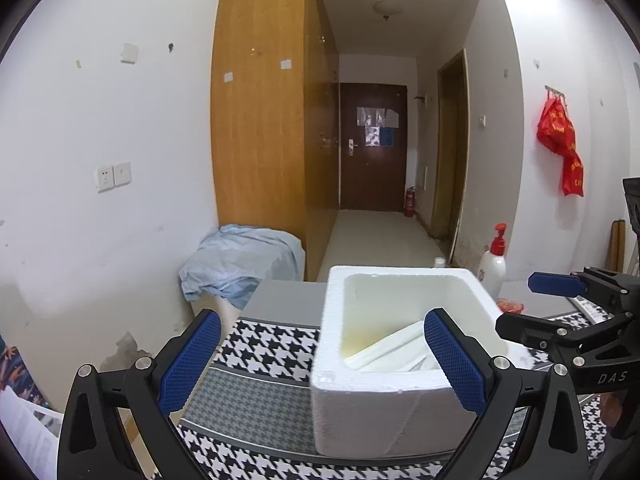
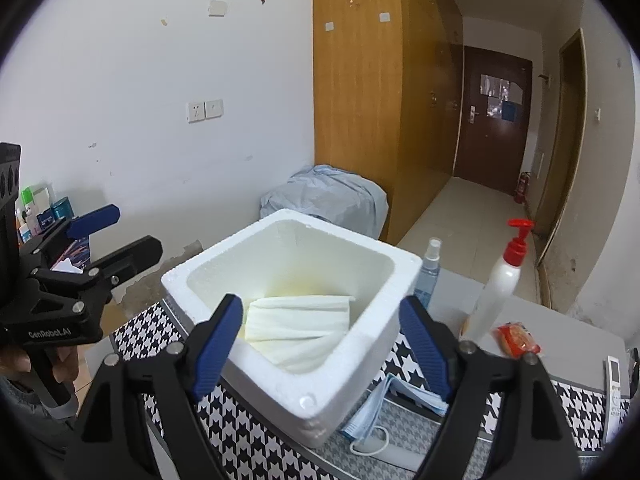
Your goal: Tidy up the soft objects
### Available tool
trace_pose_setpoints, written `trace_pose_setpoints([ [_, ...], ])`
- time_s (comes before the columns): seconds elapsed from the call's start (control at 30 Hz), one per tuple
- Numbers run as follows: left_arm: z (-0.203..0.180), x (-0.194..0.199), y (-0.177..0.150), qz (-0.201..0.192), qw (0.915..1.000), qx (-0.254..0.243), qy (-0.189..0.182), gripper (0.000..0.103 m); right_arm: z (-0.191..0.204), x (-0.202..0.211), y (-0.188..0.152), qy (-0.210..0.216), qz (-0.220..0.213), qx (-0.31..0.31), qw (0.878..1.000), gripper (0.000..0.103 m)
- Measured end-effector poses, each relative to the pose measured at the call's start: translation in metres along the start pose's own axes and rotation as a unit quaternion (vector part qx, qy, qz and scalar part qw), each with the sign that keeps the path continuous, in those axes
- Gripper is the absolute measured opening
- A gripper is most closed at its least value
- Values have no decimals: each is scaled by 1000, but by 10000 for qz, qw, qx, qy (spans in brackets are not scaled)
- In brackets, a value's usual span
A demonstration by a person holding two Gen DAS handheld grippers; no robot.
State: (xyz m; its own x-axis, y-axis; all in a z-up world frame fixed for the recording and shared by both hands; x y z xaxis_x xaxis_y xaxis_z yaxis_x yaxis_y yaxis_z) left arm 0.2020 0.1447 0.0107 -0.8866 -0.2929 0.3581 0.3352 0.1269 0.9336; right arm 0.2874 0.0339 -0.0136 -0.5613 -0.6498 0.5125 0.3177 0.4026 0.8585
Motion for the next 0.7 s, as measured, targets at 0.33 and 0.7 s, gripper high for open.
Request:
trace_pose_setpoints([
  [0.33, -37, 7, 6, -58, 9994, -200, -275, 102, -21, 27, -11, -172, -186, -97, 9996, 91],
  [0.7, -71, 11, 7, -72, 9977, -292, -599, 102, -52, 50, -22, -470, -275, -270, 9981, 97],
])
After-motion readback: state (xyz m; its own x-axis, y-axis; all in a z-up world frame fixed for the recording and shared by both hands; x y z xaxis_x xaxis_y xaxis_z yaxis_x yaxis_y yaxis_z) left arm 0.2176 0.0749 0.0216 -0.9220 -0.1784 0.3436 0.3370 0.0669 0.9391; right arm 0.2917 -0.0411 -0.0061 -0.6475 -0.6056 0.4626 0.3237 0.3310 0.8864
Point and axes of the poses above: each gripper's, at about its wrist camera, not at the fingertips, and x roughly against the way its jaws point, z to its left, y to its top, the point moved 10 cm from there along -x, roughly the way its jaws point, and after that the axes turned 3 degrees about -y, right-handed, at the moved point
